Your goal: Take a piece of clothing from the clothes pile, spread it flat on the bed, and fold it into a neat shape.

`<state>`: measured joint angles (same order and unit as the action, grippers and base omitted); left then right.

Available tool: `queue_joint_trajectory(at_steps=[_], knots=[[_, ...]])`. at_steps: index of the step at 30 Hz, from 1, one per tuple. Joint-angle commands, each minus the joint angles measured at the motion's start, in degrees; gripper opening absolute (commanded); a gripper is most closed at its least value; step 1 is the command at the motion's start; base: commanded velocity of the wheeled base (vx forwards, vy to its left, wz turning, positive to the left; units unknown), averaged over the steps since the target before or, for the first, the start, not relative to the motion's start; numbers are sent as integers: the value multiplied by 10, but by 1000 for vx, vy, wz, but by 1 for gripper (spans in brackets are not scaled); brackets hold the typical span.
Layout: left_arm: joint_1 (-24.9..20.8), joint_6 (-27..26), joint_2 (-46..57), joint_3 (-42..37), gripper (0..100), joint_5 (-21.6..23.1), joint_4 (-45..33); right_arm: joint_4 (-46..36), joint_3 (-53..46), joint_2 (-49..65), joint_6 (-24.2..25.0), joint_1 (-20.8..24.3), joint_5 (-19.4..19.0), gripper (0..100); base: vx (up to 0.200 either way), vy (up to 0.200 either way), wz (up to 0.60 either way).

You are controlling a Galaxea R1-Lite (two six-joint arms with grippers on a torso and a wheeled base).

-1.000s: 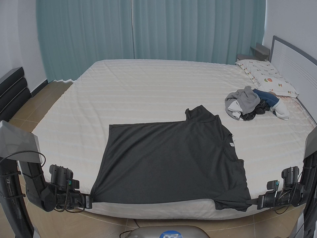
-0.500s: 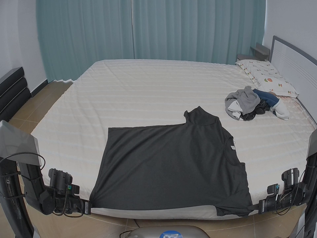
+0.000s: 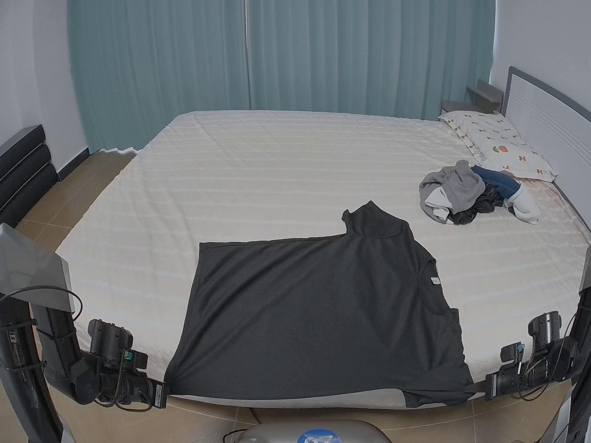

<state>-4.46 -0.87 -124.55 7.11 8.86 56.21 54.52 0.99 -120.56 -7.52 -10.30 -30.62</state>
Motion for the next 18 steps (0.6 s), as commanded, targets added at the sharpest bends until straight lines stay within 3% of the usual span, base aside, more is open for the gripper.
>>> queue_joint_trajectory(at_steps=[1, 2, 4, 8, 18], knots=[[0, 21, 27, 10, 0, 3, 3, 20, -10, 26, 6, 0, -9, 0, 0, 0, 0], [0, 21, 27, 10, 0, 3, 3, 20, -10, 26, 6, 0, -9, 0, 0, 0, 0], [0, 78, 49, 32, 0, 8, 4, 25, -5, 46, 23, 6, -9, 0, 0, 0, 0], [0, 136, 60, 59, 0, 9, 4, 29, 7, 59, 64, 23, -11, 0, 0, 0, 0], [0, 359, 76, 159, 0, 3, 6, 171, 66, 54, 266, 55, -5, 0, 0, 0, 0]])
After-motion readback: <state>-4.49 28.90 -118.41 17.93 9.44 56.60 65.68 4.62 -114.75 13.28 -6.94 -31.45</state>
